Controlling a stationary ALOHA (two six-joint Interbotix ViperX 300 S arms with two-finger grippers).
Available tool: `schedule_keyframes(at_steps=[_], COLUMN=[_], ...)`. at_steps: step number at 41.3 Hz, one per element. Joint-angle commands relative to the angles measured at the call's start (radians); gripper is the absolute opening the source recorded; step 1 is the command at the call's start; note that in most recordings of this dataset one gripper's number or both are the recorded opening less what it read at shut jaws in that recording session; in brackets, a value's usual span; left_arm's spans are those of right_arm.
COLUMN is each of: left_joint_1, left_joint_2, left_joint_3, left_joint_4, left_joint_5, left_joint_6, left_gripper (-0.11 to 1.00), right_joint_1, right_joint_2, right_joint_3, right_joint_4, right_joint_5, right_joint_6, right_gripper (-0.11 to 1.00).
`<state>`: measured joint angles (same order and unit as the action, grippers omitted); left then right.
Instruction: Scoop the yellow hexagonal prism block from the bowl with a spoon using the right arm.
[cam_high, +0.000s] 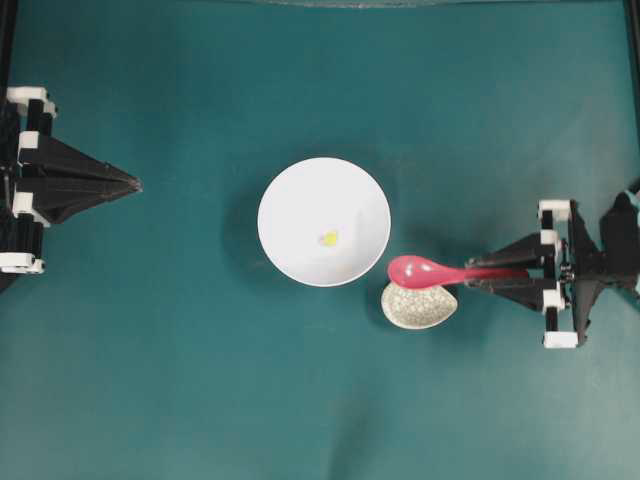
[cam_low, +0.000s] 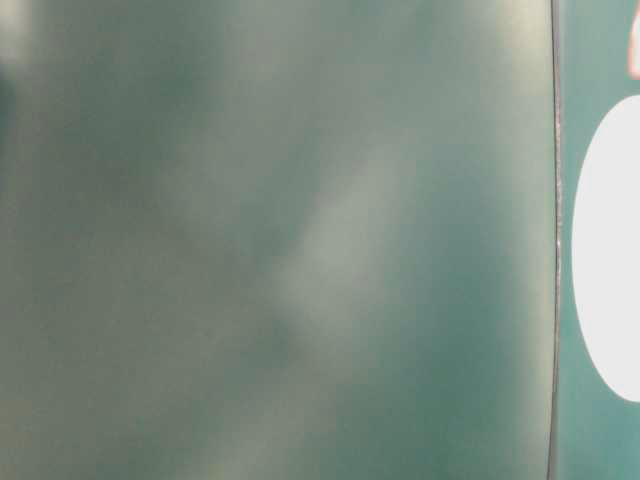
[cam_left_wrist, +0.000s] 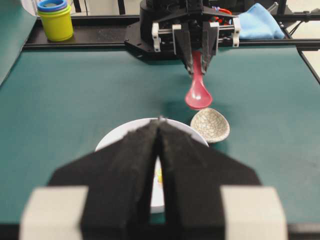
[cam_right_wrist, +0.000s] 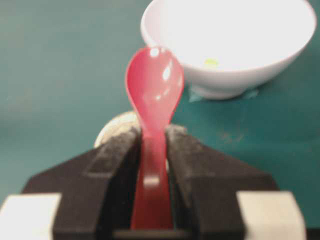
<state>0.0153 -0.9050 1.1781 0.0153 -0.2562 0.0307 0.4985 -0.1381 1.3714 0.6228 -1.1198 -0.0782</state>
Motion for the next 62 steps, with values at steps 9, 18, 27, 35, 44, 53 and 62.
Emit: schedule_keyframes(at_steps=[9,18,27,35,44,53,62], left_joint_1=[-0.002,-0.002,-0.002,-0.002,-0.002,-0.002,-0.002], left_joint_2=[0.003,0.003,0.005,0.011,0.006,0.006,0.008], left_joint_3=[-0.028,-0.029,-0.028,-0.028,-0.028,-0.028,-0.028], left_joint_4=[0.003,0.003,0.003,0.003,0.003,0.003,0.003], left_joint_5=[-0.011,-0.017,-0.015,-0.012,-0.009,-0.009,-0.005], left_joint_6=[0.002,0.002,0.002,0.002,0.003,0.005,0.005], left_gripper=[0.0,0.0,0.0,0.0,0.0,0.0,0.0], right_joint_1=[-0.179,-0.339,-0.503,-0.611,-0.67,-0.689,-0.693], right_joint_2=[-0.279,-0.41,-0.416,-0.394,-0.331,-0.219,-0.086], right_joint_3=[-0.117,-0.23,-0.348,-0.451,-0.551,-0.646,-0.767], right_joint_4=[0.002,0.0,-0.002,-0.008,-0.018,-0.017,-0.018], right_joint_5=[0.477,0.828,1.117,1.312,1.408,1.496,1.589], right_joint_6=[-0.178,-0.268,-0.278,-0.278,-0.275,-0.272,-0.272], right_gripper=[0.24,0.24,0.25,0.24,0.25,0.24,0.24])
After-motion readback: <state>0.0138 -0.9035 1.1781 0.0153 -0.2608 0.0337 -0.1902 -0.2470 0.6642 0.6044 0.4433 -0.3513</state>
